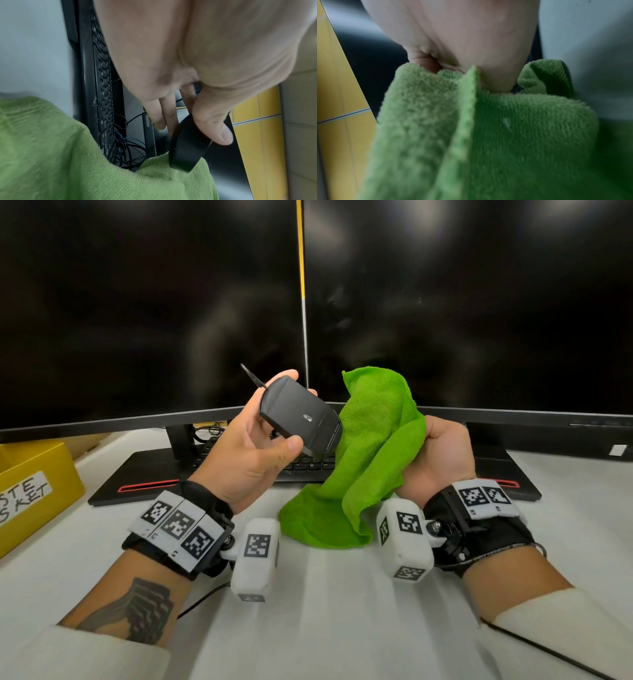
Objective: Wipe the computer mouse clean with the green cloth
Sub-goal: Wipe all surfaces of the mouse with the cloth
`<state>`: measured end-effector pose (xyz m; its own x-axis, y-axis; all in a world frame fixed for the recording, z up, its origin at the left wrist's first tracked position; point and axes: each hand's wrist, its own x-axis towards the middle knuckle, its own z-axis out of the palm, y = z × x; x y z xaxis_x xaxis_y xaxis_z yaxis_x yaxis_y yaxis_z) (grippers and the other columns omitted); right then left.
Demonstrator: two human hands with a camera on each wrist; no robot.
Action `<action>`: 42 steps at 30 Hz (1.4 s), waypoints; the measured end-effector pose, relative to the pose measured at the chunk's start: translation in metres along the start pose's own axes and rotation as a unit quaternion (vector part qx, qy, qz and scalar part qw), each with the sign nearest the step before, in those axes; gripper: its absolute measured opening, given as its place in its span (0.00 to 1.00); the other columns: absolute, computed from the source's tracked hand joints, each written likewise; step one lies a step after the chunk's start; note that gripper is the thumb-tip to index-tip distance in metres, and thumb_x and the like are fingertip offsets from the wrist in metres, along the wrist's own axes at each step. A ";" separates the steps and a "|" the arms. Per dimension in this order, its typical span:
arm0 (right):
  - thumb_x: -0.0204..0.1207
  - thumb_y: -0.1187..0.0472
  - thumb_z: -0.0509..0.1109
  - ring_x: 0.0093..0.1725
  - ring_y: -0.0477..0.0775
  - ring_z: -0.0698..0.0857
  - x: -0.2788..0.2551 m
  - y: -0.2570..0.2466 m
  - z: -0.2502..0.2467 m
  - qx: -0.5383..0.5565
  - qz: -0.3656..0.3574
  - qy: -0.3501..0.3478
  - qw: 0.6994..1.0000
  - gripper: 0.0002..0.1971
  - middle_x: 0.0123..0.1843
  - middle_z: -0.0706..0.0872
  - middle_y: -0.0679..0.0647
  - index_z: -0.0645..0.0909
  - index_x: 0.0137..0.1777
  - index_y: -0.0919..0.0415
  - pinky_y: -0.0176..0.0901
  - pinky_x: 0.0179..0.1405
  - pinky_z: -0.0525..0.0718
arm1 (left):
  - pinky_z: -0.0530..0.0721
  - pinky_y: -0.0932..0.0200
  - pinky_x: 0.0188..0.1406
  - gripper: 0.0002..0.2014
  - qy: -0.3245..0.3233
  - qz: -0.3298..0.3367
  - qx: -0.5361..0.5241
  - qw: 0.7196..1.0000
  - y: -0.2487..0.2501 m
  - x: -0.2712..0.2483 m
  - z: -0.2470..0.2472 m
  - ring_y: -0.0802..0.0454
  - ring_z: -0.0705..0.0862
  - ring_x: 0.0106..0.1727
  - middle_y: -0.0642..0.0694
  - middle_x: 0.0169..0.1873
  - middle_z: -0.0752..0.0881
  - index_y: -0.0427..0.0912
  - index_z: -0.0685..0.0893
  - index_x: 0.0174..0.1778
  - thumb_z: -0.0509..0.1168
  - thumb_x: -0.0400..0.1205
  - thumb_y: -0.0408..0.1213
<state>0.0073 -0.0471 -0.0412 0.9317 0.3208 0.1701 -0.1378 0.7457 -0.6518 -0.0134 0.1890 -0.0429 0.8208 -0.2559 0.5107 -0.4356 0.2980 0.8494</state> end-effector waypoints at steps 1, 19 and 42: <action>0.68 0.64 0.59 0.64 0.73 0.87 0.000 0.001 0.000 0.005 -0.003 -0.007 1.000 0.29 0.65 0.88 0.66 0.80 0.72 0.63 0.74 0.66 0.86 | 0.78 0.46 0.80 0.39 -0.002 -0.001 -0.004 1.000 0.000 0.000 0.000 0.44 0.79 0.76 0.40 0.75 0.82 0.52 0.71 0.84 0.67 0.78 0.17; 0.68 0.65 0.77 0.55 0.67 0.83 0.005 0.010 0.009 -0.164 -0.055 -0.021 0.985 0.17 0.51 0.90 0.63 0.90 0.58 0.63 0.67 0.59 0.85 | 0.79 0.38 0.78 0.50 -0.056 -0.048 -0.068 0.995 0.001 -0.003 0.000 0.32 0.73 0.84 0.35 0.84 0.73 0.49 0.62 0.90 0.82 0.75 0.37; 0.69 0.81 0.76 0.42 0.65 0.91 0.005 0.017 0.017 -0.334 -0.094 0.028 0.937 0.07 0.44 0.90 0.71 0.88 0.46 0.78 0.54 0.47 0.91 | 0.70 0.37 0.84 0.49 -0.041 -0.031 -0.016 0.999 0.000 -0.002 -0.001 0.33 0.74 0.81 0.26 0.82 0.72 0.45 0.65 0.89 0.84 0.73 0.37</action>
<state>0.0034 -0.0226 -0.0389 0.9371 0.1751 0.3021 0.2551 0.2475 -0.9347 -0.0152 0.1903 -0.0443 0.8119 -0.3497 0.4676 -0.3721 0.3073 0.8759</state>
